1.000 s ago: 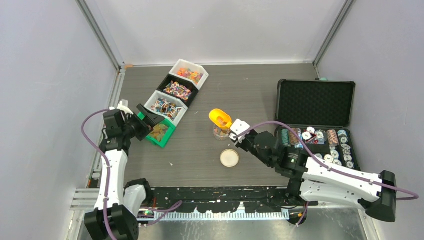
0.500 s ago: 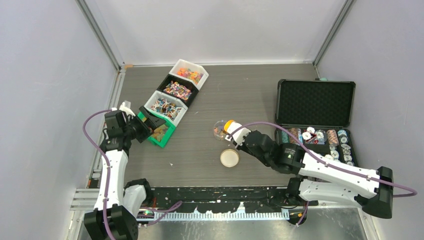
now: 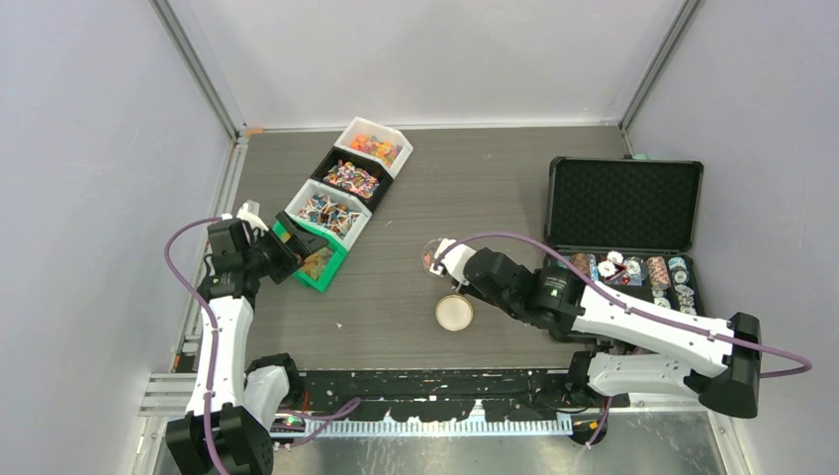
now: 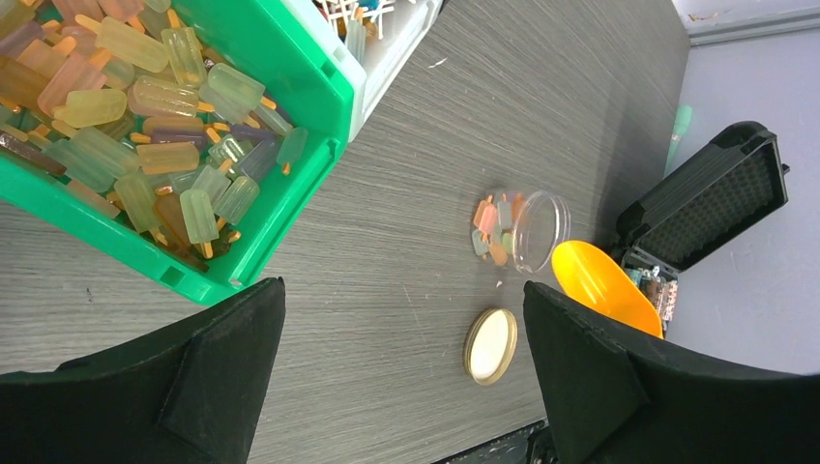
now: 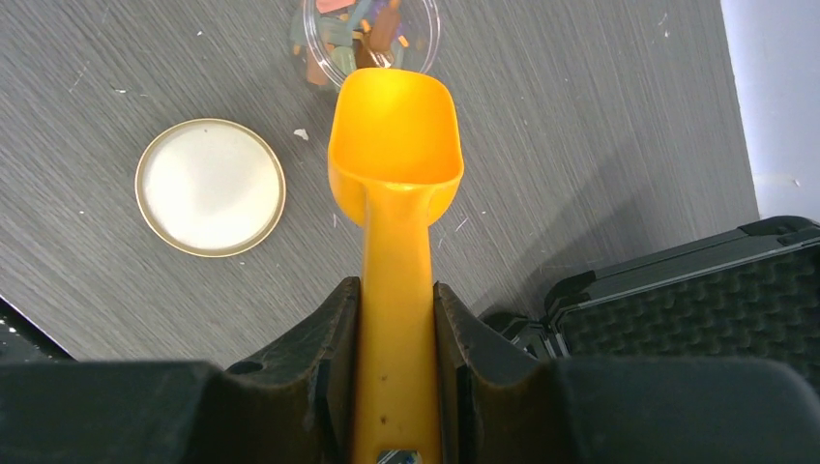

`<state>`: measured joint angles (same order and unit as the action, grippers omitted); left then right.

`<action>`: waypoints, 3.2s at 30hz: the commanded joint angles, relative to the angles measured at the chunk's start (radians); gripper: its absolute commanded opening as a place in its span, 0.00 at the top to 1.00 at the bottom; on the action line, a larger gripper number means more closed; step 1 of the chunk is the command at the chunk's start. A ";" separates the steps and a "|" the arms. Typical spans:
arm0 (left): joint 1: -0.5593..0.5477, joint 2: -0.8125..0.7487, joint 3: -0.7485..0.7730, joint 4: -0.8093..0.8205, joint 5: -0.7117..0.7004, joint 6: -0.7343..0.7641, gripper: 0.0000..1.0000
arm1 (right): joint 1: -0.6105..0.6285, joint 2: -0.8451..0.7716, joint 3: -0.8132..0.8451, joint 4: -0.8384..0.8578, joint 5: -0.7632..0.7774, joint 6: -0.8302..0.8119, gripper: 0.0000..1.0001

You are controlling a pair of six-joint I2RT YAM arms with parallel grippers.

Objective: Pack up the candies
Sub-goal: Place the fake candies in the packing bottle, then scoop the fake candies from the storage box.

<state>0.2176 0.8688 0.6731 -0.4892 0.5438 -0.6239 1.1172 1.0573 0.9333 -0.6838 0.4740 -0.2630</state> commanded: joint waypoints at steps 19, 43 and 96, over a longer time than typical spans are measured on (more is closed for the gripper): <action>-0.003 0.024 0.038 -0.028 -0.052 0.015 0.00 | -0.002 0.178 0.301 -0.226 -0.018 0.034 0.99; -0.002 0.136 0.169 -0.072 -0.510 -0.318 0.23 | -0.103 0.634 0.970 -0.324 -0.239 0.055 1.00; -0.003 0.628 0.190 0.252 -0.187 -0.436 0.59 | -0.146 1.267 1.414 -0.136 -0.396 -0.057 1.00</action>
<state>0.2173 1.4834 0.8616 -0.2829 0.3252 -1.0634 0.9668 2.3989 2.4416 -0.9382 0.0662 -0.3302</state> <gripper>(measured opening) 0.421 0.338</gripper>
